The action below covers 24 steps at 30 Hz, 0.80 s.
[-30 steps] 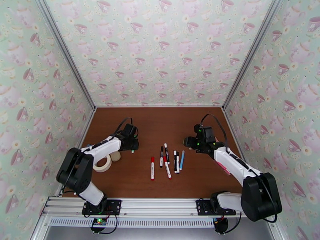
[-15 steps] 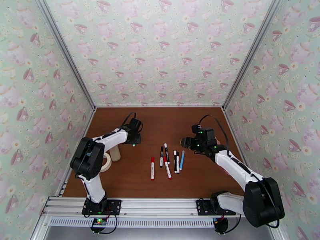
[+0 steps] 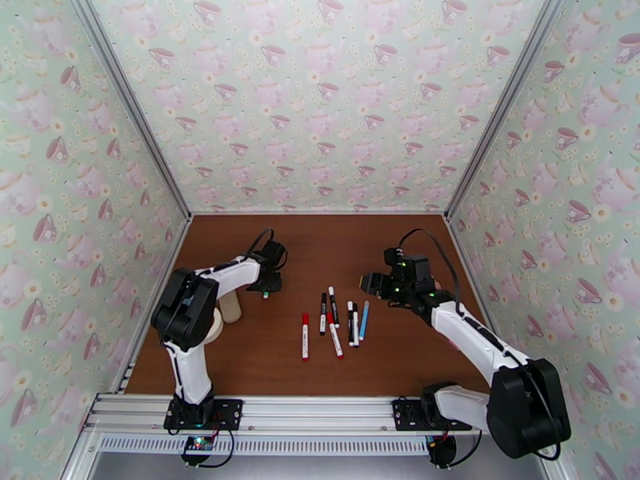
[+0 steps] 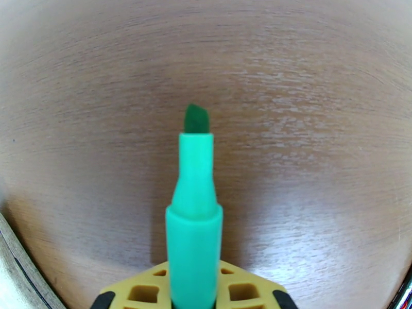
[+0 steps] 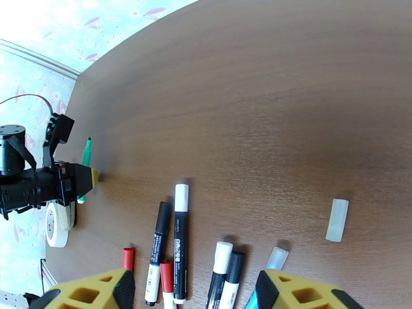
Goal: Open the pen caps
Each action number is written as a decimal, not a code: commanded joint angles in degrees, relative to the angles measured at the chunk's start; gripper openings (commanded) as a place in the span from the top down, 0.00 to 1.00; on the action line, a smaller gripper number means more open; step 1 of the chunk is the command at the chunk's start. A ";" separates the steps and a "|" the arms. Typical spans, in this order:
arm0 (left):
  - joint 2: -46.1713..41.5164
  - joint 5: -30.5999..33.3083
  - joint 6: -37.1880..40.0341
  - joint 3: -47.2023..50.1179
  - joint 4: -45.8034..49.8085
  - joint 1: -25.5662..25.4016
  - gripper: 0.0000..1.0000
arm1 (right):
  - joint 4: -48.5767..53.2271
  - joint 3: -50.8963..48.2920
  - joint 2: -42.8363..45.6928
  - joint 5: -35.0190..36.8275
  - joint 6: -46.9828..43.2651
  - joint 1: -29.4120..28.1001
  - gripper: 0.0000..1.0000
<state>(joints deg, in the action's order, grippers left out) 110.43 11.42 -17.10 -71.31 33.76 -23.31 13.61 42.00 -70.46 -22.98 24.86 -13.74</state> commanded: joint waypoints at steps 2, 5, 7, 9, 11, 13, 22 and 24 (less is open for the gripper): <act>1.31 0.15 -1.04 -1.64 1.06 0.28 0.78 | 1.35 -0.43 2.01 -0.44 0.37 0.20 0.32; 0.75 -0.07 -1.52 -1.40 1.05 0.24 0.72 | 2.79 0.00 2.61 -0.49 0.01 0.20 0.32; 0.16 -0.62 -1.78 -1.12 0.96 0.28 0.69 | 3.67 0.10 3.10 -0.51 -0.33 0.20 0.31; -0.62 -1.42 -2.00 -0.94 0.96 0.26 0.65 | 4.05 0.02 3.72 -0.03 -0.43 0.22 0.31; -1.85 -2.12 -2.38 -0.85 1.27 0.24 0.63 | 4.49 -0.14 4.03 0.26 -0.43 0.22 0.31; -3.44 -3.41 -2.84 -0.76 1.32 0.28 0.59 | 4.74 0.01 4.05 0.05 -0.05 0.21 0.31; -13.60 -9.55 -5.01 1.86 2.45 0.07 0.52 | 8.03 0.86 7.45 0.39 1.75 -0.34 0.31; -15.79 -11.36 -5.63 3.18 2.36 -0.24 0.52 | 9.57 1.11 8.85 1.08 1.68 -0.76 0.31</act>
<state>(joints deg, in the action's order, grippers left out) 97.56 4.34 -21.23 -70.35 35.33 -23.33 19.90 42.00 -63.72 -22.76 25.76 -13.93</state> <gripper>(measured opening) 0.483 0.689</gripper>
